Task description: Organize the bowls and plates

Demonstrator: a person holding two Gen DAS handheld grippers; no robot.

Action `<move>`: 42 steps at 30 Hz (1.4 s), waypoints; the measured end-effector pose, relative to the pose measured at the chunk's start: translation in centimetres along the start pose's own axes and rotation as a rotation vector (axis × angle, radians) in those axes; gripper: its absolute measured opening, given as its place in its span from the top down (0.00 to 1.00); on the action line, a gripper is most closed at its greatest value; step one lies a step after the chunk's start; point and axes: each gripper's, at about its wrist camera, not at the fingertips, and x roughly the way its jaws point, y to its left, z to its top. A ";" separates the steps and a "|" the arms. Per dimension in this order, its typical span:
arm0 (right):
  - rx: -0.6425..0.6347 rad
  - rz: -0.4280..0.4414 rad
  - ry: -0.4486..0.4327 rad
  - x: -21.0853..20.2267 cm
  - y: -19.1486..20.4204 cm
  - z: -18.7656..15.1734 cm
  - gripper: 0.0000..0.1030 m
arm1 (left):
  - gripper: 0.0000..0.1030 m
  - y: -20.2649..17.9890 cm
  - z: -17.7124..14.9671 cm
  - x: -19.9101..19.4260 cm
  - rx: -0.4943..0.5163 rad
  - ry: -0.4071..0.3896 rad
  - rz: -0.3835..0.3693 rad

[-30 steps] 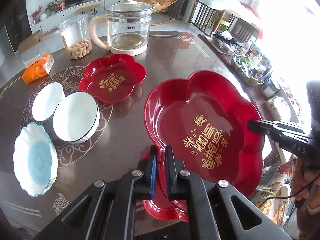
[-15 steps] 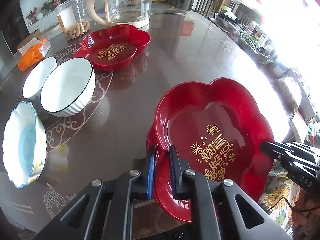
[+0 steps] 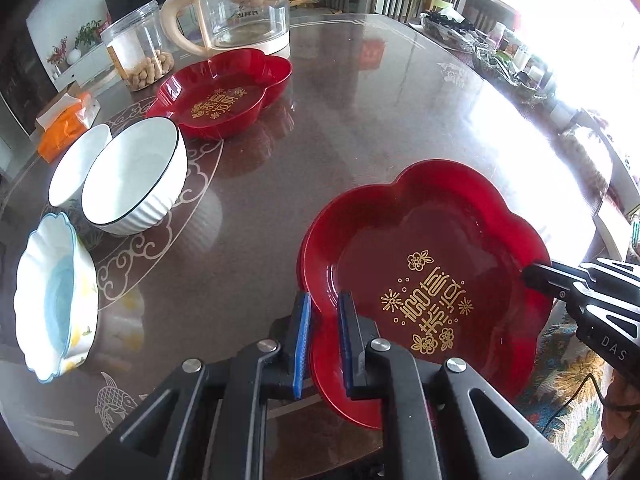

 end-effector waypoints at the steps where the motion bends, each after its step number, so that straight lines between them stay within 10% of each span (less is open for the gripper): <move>1: -0.007 -0.011 -0.005 0.0 0.0 0.0 0.87 | 0.85 -0.1 0.0 -0.1 0.007 -0.005 0.004; 4: -0.029 -0.030 -0.010 0.1 0.2 -0.1 0.87 | 0.79 0.0 0.2 -0.8 0.007 -0.027 0.005; 6: -0.026 -0.040 -0.026 0.0 0.2 -0.1 0.81 | 0.56 0.5 0.5 -2.1 -0.019 -0.064 0.002; 9: -0.011 -0.051 -0.101 -1.5 -0.2 -0.1 0.48 | 0.20 1.7 0.2 -5.2 -0.067 -0.178 0.017; 21: 0.078 -0.228 -0.571 -8.1 1.4 -7.2 0.29 | 0.13 5.1 -10.4 -8.5 -0.224 -0.341 0.030; 42: -0.312 -0.002 -0.201 -3.8 6.6 -11.7 0.29 | 0.13 10.3 -15.9 -9.8 -0.325 -0.375 0.103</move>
